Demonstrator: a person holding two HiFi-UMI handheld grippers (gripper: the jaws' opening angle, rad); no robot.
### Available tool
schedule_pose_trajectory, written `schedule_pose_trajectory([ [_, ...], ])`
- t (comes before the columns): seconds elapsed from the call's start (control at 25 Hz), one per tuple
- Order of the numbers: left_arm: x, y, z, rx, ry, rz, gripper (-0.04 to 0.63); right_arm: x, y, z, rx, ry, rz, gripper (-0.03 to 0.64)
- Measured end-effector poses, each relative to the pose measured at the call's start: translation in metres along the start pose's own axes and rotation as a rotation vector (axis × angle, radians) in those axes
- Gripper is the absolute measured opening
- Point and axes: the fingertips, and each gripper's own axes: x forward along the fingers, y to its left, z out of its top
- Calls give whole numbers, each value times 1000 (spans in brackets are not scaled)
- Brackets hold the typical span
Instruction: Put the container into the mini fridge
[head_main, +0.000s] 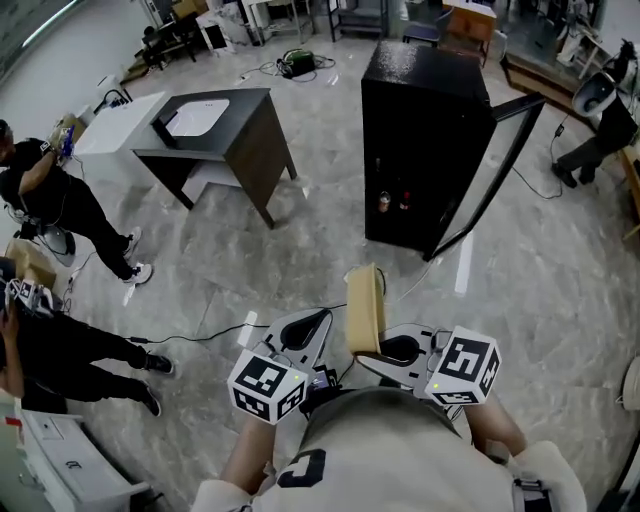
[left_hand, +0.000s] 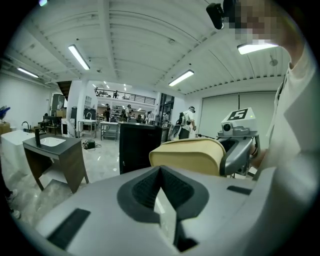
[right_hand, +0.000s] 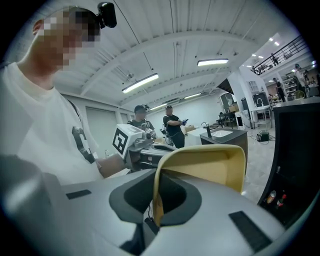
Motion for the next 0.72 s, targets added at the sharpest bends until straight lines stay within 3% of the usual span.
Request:
schedule_pose_trajectory([
  [0.36, 32, -40, 3, 13, 19, 57, 55, -51, -10, -21, -8, -14, 64, 31],
  [0.56, 39, -39, 11, 18, 34, 101, 54, -63, -22, -16, -38, -18, 87, 31],
  [0.72, 53, -38, 11, 18, 45, 77, 54, -67, -31, -19, -27, -2, 75, 31],
])
